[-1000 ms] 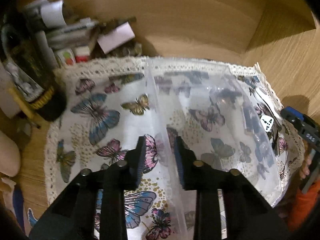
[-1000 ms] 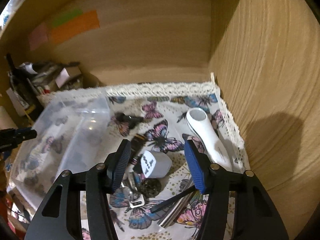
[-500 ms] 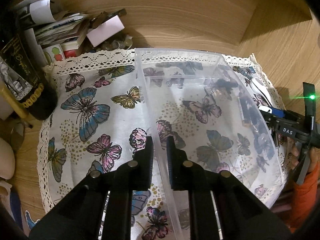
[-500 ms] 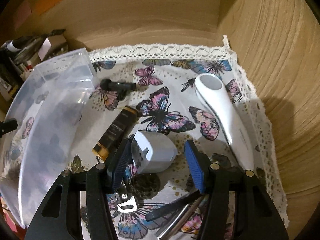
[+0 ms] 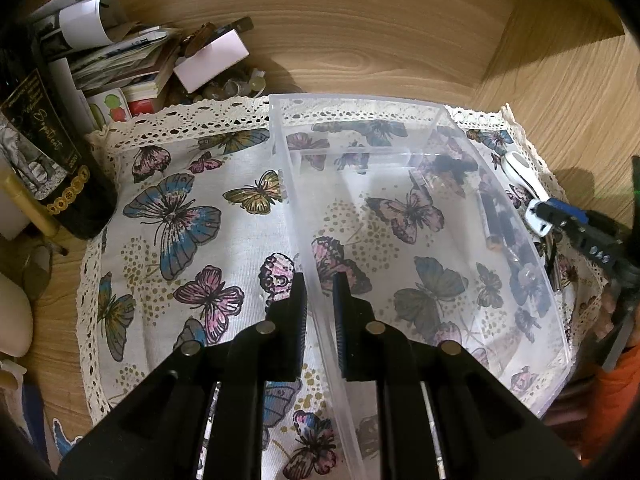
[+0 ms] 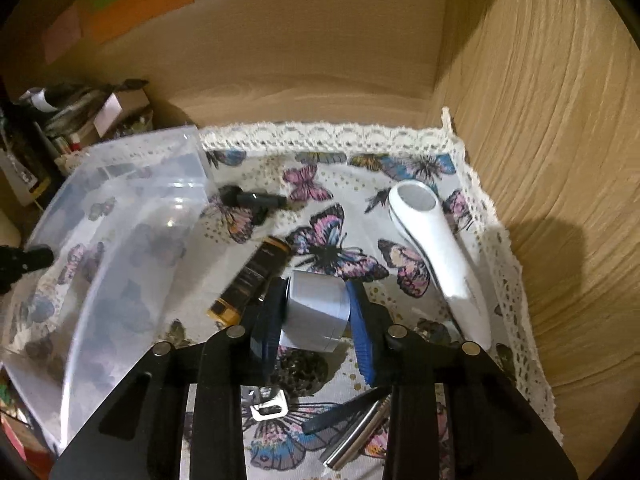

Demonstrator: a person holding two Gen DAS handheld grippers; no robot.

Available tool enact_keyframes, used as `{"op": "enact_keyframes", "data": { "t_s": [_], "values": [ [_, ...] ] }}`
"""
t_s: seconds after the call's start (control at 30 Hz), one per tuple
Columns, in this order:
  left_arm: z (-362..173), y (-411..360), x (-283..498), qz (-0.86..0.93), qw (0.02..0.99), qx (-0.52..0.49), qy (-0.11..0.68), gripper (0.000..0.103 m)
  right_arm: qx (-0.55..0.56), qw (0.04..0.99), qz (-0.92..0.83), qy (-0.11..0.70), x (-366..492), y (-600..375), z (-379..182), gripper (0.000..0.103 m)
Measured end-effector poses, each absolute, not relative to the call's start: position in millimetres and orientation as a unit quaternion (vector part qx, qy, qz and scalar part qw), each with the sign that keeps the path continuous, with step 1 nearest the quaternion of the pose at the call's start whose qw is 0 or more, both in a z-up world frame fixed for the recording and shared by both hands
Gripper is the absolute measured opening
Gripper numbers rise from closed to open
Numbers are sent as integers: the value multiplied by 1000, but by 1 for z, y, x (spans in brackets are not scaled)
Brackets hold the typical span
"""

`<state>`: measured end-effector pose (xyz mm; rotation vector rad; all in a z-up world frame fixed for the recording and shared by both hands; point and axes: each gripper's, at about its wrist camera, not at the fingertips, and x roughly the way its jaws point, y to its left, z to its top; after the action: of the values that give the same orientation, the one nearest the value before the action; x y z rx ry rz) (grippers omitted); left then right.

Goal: Organize rigid objects
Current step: 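Grasp the clear box rim with the left tool while the right tool grasps the white plug, then carry the white plug into the clear box and release it with the right tool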

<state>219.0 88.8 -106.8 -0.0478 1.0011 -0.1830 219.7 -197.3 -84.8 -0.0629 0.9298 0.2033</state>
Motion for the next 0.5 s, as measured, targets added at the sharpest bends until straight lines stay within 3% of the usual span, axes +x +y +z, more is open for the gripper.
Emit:
{"op": "enact_keyframes", "data": {
  "t_s": [0.5],
  "values": [
    [-109,87,218,-84,872,-17,482,13,-53,919,154,358,203,-147,-19,29]
  ]
}}
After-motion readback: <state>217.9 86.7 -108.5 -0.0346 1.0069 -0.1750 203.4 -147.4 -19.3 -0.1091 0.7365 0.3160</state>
